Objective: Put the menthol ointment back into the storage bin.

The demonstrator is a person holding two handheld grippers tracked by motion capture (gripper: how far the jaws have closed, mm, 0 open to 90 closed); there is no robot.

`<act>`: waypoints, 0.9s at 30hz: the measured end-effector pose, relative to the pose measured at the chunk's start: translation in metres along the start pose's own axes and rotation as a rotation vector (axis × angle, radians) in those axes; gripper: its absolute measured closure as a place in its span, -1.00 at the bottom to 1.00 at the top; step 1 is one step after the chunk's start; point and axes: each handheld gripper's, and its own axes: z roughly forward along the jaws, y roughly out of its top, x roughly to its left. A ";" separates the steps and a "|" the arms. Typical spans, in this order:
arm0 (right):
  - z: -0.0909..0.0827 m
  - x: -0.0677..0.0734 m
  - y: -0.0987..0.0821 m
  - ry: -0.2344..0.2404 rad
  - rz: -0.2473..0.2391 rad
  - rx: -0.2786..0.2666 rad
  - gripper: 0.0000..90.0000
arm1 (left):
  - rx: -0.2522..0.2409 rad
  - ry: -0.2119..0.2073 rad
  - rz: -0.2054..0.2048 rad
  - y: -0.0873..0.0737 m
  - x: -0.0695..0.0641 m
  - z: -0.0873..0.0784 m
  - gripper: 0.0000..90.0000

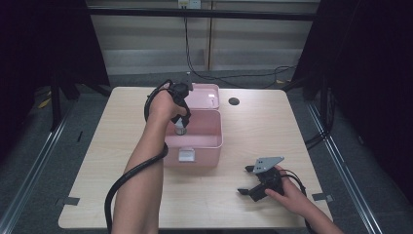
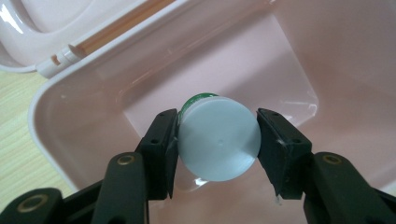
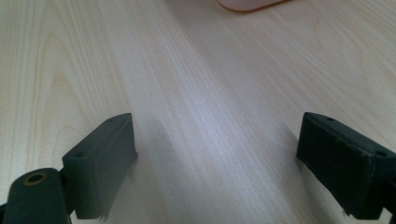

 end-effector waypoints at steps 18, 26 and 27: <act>0.000 0.000 0.000 -0.001 -0.001 -0.002 -0.76 | -0.047 0.024 -0.063 0.008 0.004 0.023 0.11; 0.000 0.000 0.000 -0.002 -0.002 -0.003 -0.76 | -0.074 0.038 -0.087 0.010 0.006 0.031 0.11; 0.000 0.000 0.000 -0.001 -0.002 -0.003 -0.76 | -0.080 0.038 -0.104 0.010 0.005 0.033 0.11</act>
